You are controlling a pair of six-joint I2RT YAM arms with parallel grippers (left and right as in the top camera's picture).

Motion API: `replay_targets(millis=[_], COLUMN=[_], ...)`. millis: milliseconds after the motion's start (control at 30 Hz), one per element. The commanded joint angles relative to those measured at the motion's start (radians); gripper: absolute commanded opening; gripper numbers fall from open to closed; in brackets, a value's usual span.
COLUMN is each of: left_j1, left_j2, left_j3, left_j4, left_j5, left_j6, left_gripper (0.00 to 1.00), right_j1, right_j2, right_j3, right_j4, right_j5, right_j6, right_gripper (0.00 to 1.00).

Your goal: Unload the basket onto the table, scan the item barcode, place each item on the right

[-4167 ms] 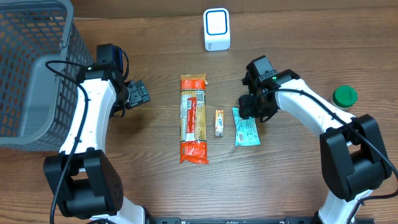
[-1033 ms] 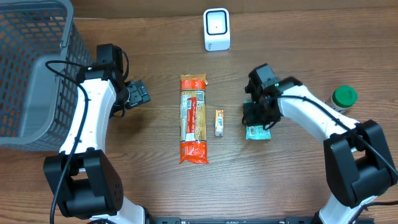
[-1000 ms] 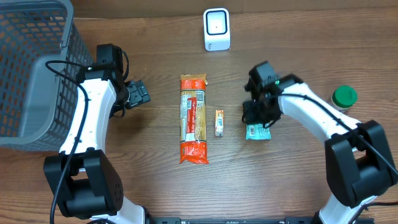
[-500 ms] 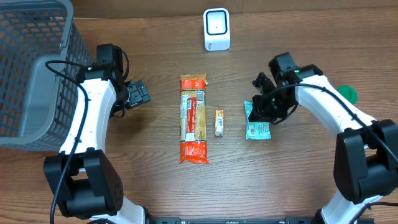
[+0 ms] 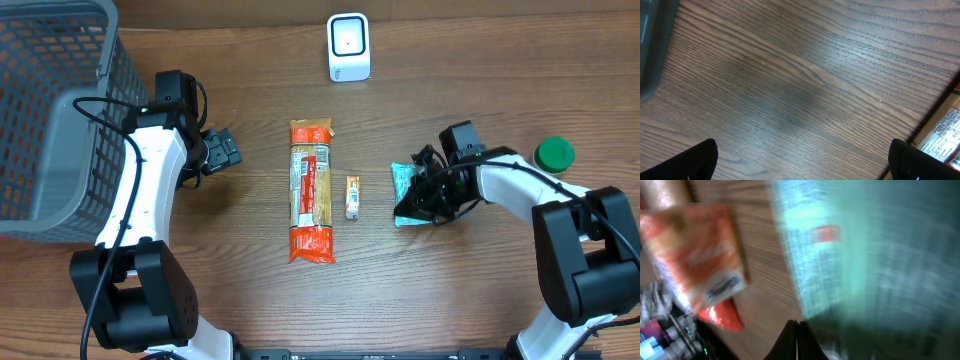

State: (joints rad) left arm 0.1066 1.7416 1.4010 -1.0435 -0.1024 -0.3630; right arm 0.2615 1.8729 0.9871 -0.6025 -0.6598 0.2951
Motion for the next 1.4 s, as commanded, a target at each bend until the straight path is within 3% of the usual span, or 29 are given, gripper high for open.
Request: replay_targets(millis=[0,167,400,567,733,1033,1367], left_j1=[-0.002,-0.002,-0.002,-0.002,-0.002,-0.002,-0.002], left_j2=[-0.002,-0.002,-0.002,-0.002,-0.002,-0.002,-0.002], left_j3=[0.008,0.008,0.008,0.008,0.008,0.008,0.008], left_j4=[0.002,0.001,0.002,0.002,0.002,0.002,0.001], left_j5=[-0.009,-0.009,-0.009,-0.009,-0.009,-0.009,-0.009], left_j6=[0.012,0.012,0.012,0.012,0.012,0.012,0.012], left_gripper=[1.00,1.00,1.00,1.00,1.00,0.99,1.00], right_j1=[-0.004,-0.004,-0.004,-0.004,-0.004,0.023,0.049], right_j2=[-0.010,-0.010,-0.011,-0.017,-0.027,-0.027,-0.027], right_j3=[-0.044,-0.047,0.056,0.236,0.333,0.276,0.230], right_j4=[0.046,0.052,-0.032,-0.310,-0.478,-0.492,-0.347], right_j5=[0.080,0.059,-0.161,0.007,0.214,0.351,0.436], right_j6=[0.182,0.180,0.076,-0.035,-0.035,-0.032,0.011], right_gripper=[0.04,0.04,0.04,0.04,0.04,0.04,0.04])
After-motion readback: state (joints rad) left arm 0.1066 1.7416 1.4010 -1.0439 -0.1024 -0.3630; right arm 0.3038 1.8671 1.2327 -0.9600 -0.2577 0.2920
